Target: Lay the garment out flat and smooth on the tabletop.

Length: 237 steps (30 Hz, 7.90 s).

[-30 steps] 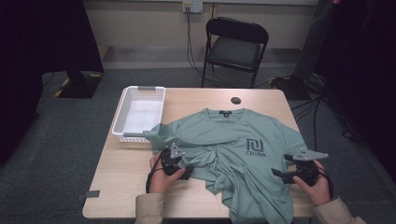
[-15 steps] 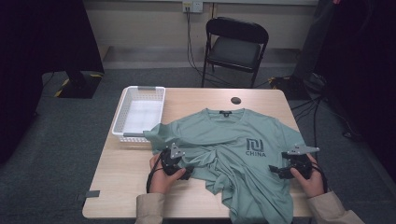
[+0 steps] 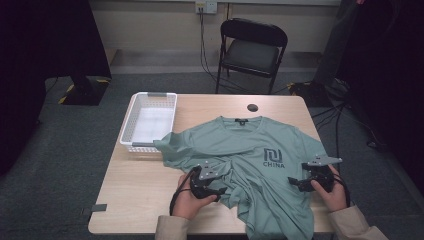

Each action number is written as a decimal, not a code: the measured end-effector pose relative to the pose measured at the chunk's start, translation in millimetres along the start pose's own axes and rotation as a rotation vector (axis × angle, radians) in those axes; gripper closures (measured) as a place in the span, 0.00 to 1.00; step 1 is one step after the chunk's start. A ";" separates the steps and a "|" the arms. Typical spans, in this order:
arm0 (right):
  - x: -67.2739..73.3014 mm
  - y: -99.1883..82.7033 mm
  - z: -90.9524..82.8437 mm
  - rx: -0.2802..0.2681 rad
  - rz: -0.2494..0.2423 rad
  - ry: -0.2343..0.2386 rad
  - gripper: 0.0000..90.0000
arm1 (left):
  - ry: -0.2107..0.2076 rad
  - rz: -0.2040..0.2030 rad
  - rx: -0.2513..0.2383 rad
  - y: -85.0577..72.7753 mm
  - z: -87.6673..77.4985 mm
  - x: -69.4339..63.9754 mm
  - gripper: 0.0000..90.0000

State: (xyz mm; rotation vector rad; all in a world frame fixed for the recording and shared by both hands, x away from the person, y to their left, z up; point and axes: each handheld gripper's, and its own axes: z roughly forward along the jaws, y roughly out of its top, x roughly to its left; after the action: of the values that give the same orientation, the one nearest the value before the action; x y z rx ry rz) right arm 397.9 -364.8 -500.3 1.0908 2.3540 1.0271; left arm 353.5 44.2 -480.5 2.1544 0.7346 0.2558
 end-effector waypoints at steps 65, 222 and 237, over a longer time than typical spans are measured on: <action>-0.2 -0.2 -0.2 0.000 0.003 0.002 0.12 | -0.127 -0.020 0.041 -14.4 -5.6 -20.7 0.81; -0.5 -2.7 -11.2 -0.004 -0.009 -0.006 0.18 | 0.182 -0.256 0.007 -97.7 -105.8 2.5 0.46; 48.9 -73.2 -89.9 0.004 -0.009 0.043 0.60 | 0.172 -0.173 0.040 -99.0 -97.1 -30.3 0.71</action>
State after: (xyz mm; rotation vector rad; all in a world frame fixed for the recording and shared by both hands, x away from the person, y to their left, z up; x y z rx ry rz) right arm 277.8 -401.6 -494.1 1.0688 2.3932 1.0528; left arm 247.4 137.7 -492.4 2.1093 1.0267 0.3399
